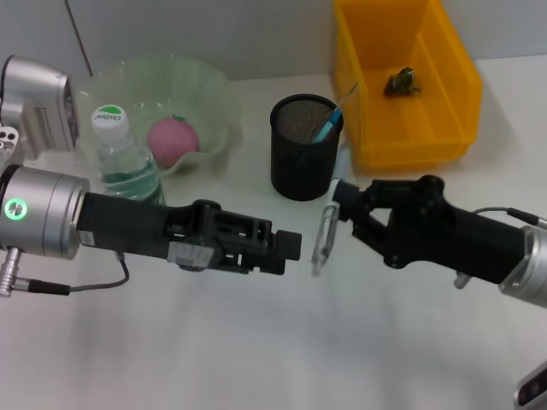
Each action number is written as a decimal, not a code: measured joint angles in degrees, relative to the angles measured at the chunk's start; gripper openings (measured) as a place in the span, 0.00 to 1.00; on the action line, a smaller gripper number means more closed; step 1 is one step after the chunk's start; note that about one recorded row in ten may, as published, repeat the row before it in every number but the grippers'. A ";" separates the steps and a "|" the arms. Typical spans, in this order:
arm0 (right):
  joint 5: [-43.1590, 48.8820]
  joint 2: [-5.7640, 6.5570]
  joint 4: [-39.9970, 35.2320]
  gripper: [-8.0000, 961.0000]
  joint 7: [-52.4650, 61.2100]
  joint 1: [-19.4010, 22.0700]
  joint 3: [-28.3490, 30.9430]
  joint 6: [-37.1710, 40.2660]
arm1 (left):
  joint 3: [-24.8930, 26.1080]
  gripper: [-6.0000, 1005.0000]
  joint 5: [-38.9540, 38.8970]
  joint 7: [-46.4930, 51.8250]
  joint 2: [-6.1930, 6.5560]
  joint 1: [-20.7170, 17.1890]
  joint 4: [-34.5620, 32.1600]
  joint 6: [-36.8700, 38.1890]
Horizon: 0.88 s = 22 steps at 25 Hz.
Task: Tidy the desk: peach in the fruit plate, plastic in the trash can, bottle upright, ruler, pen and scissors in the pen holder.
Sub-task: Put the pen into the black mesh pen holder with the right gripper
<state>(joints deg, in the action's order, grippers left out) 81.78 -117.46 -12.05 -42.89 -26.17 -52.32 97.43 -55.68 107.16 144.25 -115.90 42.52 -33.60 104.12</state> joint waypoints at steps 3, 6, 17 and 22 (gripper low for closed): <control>-0.14 0.09 -0.41 0.18 4.38 0.55 2.07 0.80 | 0.00 0.53 -0.02 -4.87 0.01 -0.72 -1.53 -0.26; -0.21 0.41 -1.55 0.18 15.82 0.96 6.16 2.90 | 0.61 0.53 -0.29 -11.71 -0.39 -1.89 -2.91 -0.48; -0.31 -0.98 -3.56 0.21 49.22 -2.10 15.71 0.32 | 2.98 0.55 -5.25 -46.01 -2.71 -7.92 -2.43 -2.98; -0.38 -1.88 -2.35 0.21 50.78 -4.17 15.80 -3.34 | 2.88 0.73 -7.30 -50.97 -2.72 -9.00 -1.46 -3.66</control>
<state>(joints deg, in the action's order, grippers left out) 81.40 -119.34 -14.40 7.90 -30.34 -36.52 94.08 -52.80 99.86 93.28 -118.62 33.52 -35.07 100.46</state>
